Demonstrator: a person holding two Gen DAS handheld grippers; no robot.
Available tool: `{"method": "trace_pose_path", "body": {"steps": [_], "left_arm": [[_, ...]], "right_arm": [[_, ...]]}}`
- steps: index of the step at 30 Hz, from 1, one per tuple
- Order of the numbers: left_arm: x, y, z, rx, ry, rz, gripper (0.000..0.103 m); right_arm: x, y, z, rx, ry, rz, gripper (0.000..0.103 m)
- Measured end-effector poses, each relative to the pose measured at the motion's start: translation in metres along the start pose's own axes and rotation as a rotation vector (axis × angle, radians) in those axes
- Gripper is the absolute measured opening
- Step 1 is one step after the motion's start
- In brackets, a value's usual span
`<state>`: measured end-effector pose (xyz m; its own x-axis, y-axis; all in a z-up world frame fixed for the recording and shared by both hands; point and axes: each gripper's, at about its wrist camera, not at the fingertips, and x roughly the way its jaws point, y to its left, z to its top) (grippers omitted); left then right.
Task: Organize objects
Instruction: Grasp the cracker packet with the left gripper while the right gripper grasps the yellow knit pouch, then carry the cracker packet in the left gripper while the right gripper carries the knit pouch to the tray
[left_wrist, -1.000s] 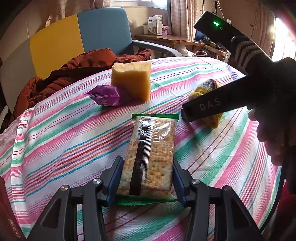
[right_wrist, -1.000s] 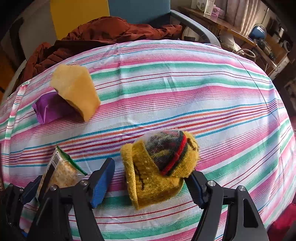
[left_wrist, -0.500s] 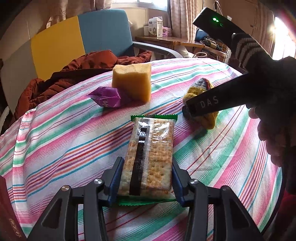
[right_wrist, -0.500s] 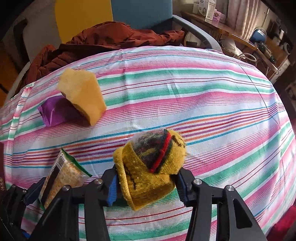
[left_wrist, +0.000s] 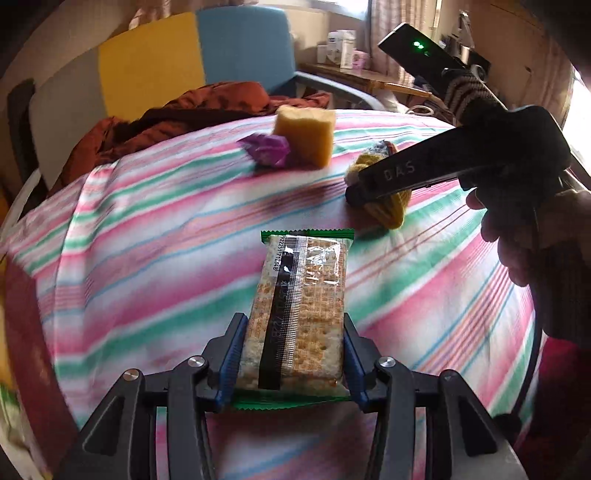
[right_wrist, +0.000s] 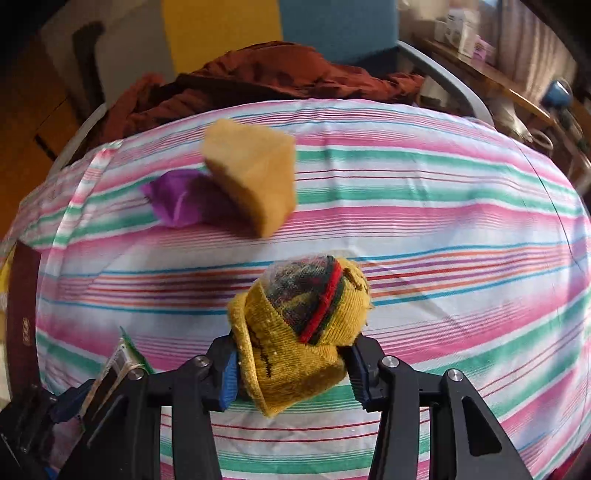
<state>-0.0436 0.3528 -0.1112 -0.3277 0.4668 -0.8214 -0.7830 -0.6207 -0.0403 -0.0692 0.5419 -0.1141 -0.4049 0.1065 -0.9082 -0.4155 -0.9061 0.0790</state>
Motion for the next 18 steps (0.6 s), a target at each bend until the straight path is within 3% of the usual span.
{"method": "trace_pose_path", "body": {"steps": [11,18], "left_arm": [[-0.06,0.014,-0.022,-0.061,-0.068,-0.027,0.048],[-0.119,0.045,-0.034,-0.129,-0.151,-0.019,0.048]], "right_arm": [[0.0,0.051,-0.014,-0.172,-0.013,0.034,0.048],[0.0,0.06,-0.017,-0.186,-0.016,0.034,0.049]]}}
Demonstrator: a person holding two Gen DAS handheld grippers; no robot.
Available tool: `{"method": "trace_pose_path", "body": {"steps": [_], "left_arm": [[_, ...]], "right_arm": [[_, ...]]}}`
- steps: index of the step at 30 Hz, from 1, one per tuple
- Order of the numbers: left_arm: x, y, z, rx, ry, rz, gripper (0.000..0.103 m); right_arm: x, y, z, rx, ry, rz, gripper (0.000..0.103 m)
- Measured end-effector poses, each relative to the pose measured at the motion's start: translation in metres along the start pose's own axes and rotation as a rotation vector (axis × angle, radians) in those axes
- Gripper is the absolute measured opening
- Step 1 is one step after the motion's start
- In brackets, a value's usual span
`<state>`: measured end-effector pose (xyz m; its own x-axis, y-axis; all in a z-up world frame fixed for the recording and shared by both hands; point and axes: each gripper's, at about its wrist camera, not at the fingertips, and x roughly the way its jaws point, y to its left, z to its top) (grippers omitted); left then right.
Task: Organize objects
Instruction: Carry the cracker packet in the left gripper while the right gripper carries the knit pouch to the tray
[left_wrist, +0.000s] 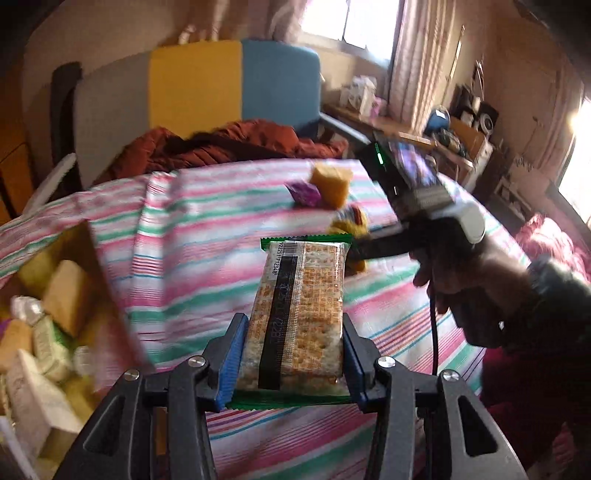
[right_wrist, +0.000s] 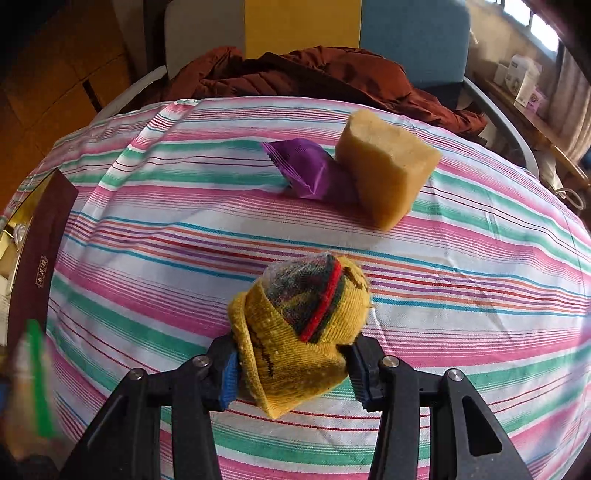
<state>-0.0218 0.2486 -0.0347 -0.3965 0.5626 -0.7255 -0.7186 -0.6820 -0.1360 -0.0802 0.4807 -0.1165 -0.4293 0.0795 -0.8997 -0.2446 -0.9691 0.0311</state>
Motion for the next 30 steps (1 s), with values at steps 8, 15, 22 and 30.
{"method": "trace_pose_path", "body": {"steps": [8,15,22,30], "left_arm": [[-0.057,0.065,-0.005,-0.14,-0.086,0.104,0.048],[-0.1,0.123,-0.024,-0.243,-0.143,0.219,0.048],[-0.133,0.191,-0.045,-0.388,-0.18,0.34,0.048],[-0.135,0.241,-0.073,-0.519,-0.146,0.419,0.048]], "right_arm": [[-0.007,0.021,0.0,-0.001,0.02,0.026,0.048],[-0.048,0.074,0.009,-0.043,-0.071,0.109,0.048],[-0.098,0.154,0.025,-0.118,-0.176,0.266,0.048],[-0.099,0.256,0.028,-0.232,-0.167,0.402,0.049]]}}
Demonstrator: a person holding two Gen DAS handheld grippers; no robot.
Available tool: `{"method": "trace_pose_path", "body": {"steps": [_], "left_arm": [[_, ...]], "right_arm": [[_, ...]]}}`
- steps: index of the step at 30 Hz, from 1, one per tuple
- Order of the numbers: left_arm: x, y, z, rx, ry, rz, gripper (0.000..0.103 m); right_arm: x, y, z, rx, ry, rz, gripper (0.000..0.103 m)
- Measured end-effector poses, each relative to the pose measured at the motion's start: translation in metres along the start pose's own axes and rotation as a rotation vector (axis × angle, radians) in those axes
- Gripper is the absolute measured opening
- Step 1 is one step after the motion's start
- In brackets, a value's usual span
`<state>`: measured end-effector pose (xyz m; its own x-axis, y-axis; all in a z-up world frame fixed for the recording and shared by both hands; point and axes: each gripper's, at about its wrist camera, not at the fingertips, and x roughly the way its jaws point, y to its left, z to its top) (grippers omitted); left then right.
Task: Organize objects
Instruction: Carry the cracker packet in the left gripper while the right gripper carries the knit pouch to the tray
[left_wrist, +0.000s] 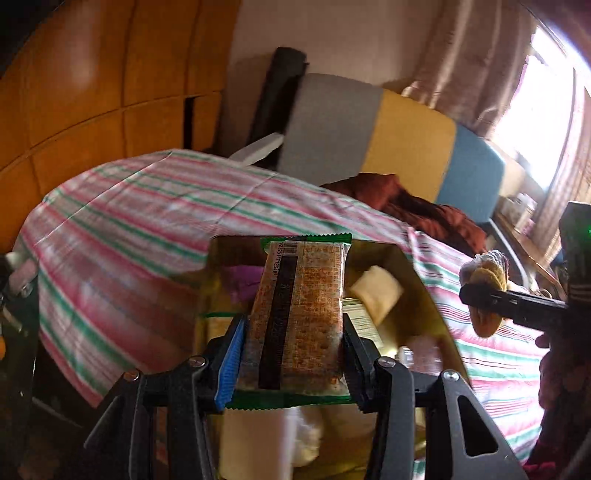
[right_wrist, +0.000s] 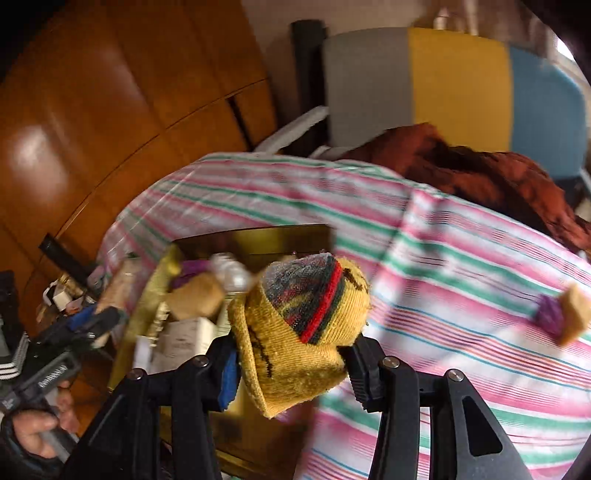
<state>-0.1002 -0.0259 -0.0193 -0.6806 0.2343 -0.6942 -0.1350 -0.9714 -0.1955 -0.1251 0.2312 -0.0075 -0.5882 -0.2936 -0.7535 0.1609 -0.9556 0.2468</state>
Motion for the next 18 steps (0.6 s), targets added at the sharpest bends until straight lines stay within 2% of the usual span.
{"method": "trace_pose_path", "body": {"steps": [4,7,9,10,11,15,18], "left_arm": [[0.019,0.011,0.0,-0.032,0.039,0.018,0.048],[0.042,0.014,-0.003,-0.059,0.111,0.029,0.048],[0.056,0.015,-0.005,-0.09,0.164,0.005,0.048],[0.06,0.014,-0.006,-0.1,0.177,-0.002,0.048],[0.062,0.013,-0.007,-0.103,0.182,-0.006,0.048],[0.062,0.011,-0.01,-0.075,0.169,0.006,0.048],[0.056,0.009,-0.013,-0.043,0.138,0.063,0.048]], "right_arm": [[0.026,0.03,0.0,-0.019,0.038,0.033,0.05],[0.048,0.042,0.001,-0.027,0.073,0.028,0.056],[0.061,0.043,0.004,-0.022,0.089,0.021,0.071],[0.065,0.041,0.005,-0.015,0.09,0.009,0.083],[0.068,0.04,0.006,-0.005,0.09,0.001,0.09],[0.065,0.03,0.006,0.027,0.074,-0.014,0.091],[0.06,0.025,0.003,0.042,0.068,-0.018,0.093]]}}
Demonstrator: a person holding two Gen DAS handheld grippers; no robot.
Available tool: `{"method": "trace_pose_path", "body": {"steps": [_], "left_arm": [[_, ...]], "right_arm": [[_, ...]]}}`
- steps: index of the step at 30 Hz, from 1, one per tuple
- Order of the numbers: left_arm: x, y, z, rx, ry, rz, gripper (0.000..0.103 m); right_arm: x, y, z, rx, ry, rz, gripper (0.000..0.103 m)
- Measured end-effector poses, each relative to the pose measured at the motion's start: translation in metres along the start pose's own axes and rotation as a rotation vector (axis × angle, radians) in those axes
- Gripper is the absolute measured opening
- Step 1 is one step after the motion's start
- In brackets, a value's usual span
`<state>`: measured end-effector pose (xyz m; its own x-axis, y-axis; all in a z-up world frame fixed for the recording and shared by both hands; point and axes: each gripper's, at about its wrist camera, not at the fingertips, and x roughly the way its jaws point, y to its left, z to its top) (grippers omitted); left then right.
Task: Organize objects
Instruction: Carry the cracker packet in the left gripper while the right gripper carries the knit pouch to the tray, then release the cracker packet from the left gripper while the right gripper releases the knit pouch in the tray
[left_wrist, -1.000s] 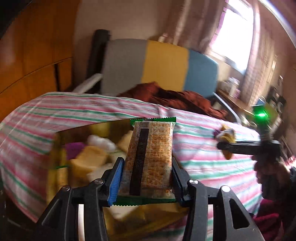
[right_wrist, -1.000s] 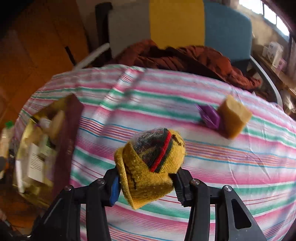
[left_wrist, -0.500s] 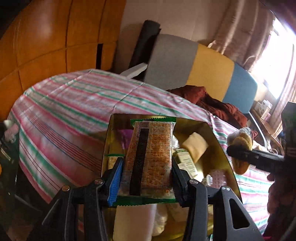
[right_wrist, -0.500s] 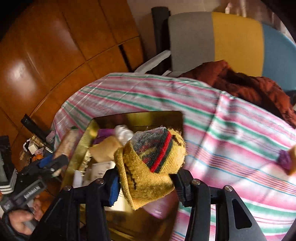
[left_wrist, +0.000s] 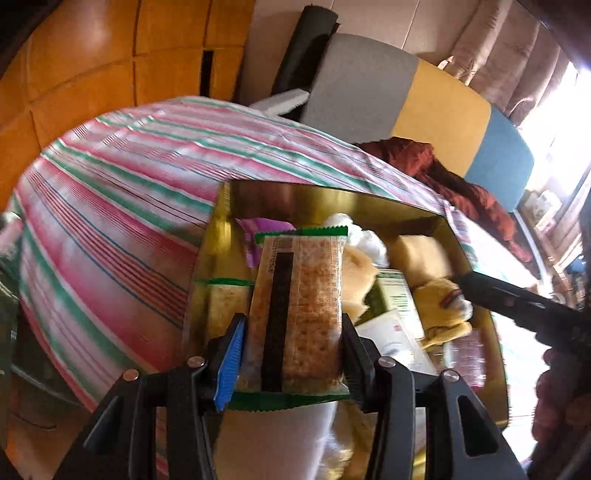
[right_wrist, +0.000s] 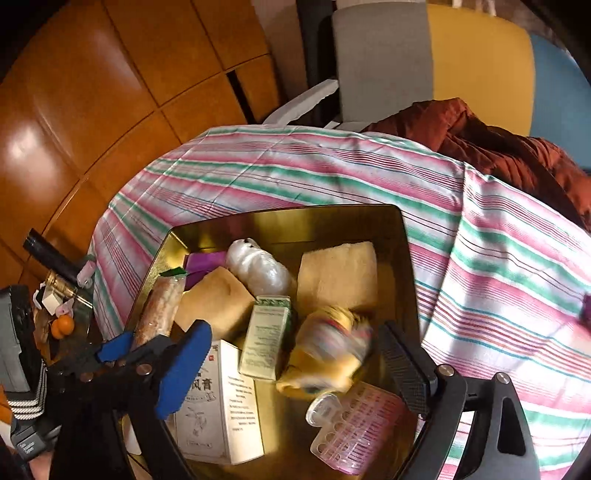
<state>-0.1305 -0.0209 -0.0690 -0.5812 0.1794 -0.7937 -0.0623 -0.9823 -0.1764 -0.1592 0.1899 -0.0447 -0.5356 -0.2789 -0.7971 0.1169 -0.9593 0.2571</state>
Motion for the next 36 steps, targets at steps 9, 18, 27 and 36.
{"method": "trace_pose_path", "body": {"steps": [9,18,27,36], "left_arm": [[-0.01,-0.015,0.001,0.097,-0.071,0.048,0.049],[-0.054,-0.023,-0.001,0.111,-0.185,0.043,0.049],[-0.08,-0.033,-0.012,0.137,-0.221,0.038,0.049],[-0.088,-0.048,-0.031,0.161,-0.203,0.003,0.049]], "right_arm": [[-0.007,-0.001,-0.013,0.039,-0.038,-0.07,0.1],[-0.044,0.009,-0.025,0.012,-0.133,-0.132,0.103],[-0.074,0.015,-0.043,-0.001,-0.22,-0.214,0.103],[-0.097,0.016,-0.069,-0.02,-0.271,-0.275,0.103]]}}
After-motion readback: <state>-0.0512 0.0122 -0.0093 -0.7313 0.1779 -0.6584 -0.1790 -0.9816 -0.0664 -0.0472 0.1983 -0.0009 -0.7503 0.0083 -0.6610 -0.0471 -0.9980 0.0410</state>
